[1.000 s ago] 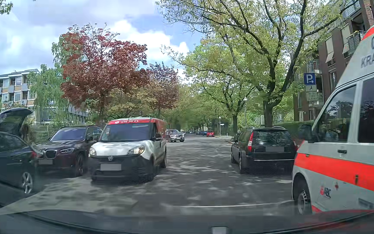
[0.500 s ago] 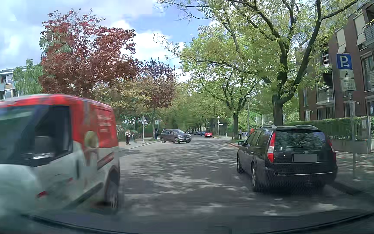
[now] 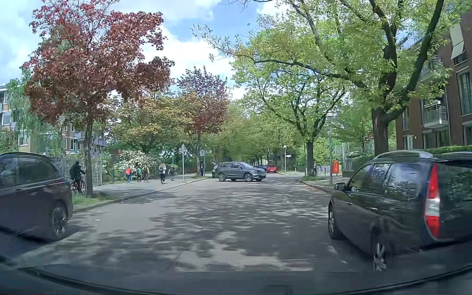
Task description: Follow the waypoints while adhering to traffic rules and regulations
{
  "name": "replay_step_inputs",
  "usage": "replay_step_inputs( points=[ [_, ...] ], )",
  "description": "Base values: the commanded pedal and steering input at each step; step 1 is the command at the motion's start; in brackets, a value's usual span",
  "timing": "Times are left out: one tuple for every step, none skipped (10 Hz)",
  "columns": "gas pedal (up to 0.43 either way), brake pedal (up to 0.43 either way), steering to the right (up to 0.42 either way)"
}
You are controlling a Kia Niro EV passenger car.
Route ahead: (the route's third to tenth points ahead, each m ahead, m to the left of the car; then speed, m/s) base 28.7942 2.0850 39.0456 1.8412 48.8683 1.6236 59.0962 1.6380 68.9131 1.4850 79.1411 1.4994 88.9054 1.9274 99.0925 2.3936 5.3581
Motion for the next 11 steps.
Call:
replay_step_inputs(
  points=[
    [0.358, 0.018, -0.067],
    [0.358, 0.018, -0.055],
    [0.358, 0.018, -0.034],
    [0.358, 0.018, -0.008],
    [0.358, 0.018, 0.011],
    [0.358, 0.018, 0.024],
    [0.350, 0.018, 0.033],
    [0.209, 0.018, 0.040],
    [0.000, 0.018, 0.043],
    [0.000, 0.018, 0.046],
    [0.000, 0.037, 0.049]
  ],
)
